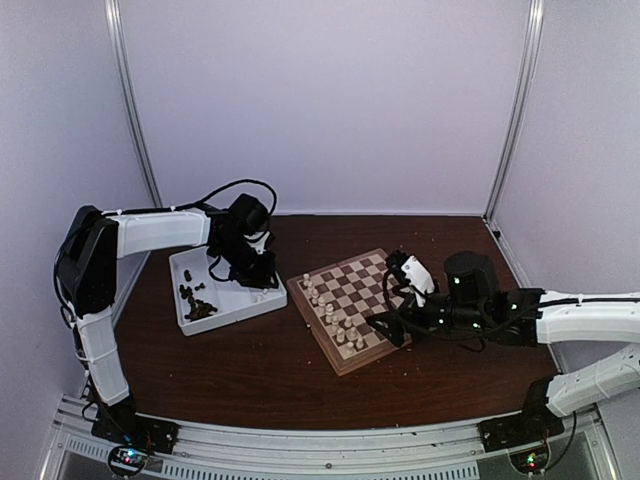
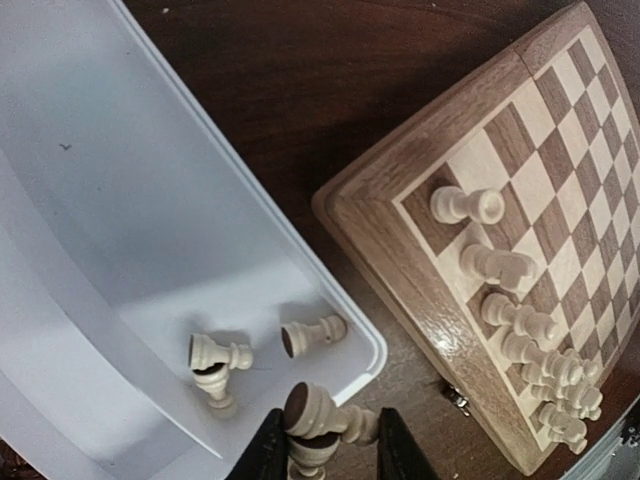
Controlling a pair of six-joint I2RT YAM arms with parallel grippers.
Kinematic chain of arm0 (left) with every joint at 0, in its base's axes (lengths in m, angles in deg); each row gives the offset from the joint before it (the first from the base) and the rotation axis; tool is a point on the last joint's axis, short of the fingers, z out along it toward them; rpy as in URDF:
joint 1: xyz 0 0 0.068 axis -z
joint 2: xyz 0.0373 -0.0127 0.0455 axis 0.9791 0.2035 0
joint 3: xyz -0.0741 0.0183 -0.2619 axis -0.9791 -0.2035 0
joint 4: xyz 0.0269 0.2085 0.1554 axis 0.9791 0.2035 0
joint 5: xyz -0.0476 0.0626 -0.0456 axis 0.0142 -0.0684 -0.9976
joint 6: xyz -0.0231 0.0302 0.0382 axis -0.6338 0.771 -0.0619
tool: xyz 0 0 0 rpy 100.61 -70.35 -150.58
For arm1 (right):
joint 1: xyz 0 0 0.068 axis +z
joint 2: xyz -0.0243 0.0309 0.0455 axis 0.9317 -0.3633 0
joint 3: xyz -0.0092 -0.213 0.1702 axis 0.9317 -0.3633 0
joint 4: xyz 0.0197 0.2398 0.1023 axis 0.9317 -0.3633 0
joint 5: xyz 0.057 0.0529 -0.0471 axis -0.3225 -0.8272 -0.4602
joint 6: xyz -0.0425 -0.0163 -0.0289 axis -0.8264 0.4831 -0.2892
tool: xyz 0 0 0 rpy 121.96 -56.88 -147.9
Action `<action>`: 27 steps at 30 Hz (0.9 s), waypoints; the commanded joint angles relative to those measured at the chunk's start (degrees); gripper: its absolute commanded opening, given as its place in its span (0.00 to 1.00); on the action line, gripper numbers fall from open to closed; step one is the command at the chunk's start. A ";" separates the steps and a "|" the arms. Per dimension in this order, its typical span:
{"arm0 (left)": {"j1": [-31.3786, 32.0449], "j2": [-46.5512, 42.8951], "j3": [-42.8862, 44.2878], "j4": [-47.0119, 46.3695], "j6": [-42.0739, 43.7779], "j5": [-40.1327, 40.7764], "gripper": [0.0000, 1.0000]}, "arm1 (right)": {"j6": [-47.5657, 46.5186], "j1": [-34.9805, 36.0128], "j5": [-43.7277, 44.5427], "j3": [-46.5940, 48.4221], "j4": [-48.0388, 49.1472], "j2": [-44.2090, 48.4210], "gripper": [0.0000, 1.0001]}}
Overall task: Set up the chess pieces on the board
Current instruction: Pick up the chess piece from the storage box, then place the chess piece on the chessboard.
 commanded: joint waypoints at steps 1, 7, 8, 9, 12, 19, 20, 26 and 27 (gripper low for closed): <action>-0.41 -3.31 -0.22 -3.21 -2.85 -7.15 0.19 | -2.02 2.02 -1.31 6.35 3.11 -4.50 0.97; -0.36 -6.93 -2.37 -4.13 -5.22 -9.24 0.20 | -2.45 3.57 -2.41 12.41 5.58 -12.59 0.97; -0.40 -7.42 -2.85 -4.50 -5.66 -9.34 0.20 | -2.45 3.93 -2.45 13.28 6.07 -13.80 0.97; -0.40 -7.97 -3.31 -4.83 -5.94 -9.12 0.20 | -2.43 4.34 -2.39 14.16 6.41 -14.91 0.97; -1.15 -8.78 -4.10 -4.82 -5.98 -7.99 0.21 | -2.18 5.27 -2.03 16.80 6.87 -18.02 0.97; -1.55 -9.65 -3.81 -3.74 -4.47 -10.11 0.22 | -1.63 6.07 -1.57 22.77 6.96 -23.44 0.97; -1.55 -9.87 -3.89 -3.74 -4.47 -11.26 0.22 | -2.03 6.14 -1.47 23.50 6.87 -24.20 0.97; -1.57 -13.36 -7.23 -5.06 -5.93 -14.06 0.22 | -5.78 6.24 0.52 27.40 8.14 -28.83 0.96; -1.62 -14.00 -7.66 -5.06 -6.04 -13.76 0.22 | -6.04 6.24 0.78 28.51 8.13 -29.87 0.96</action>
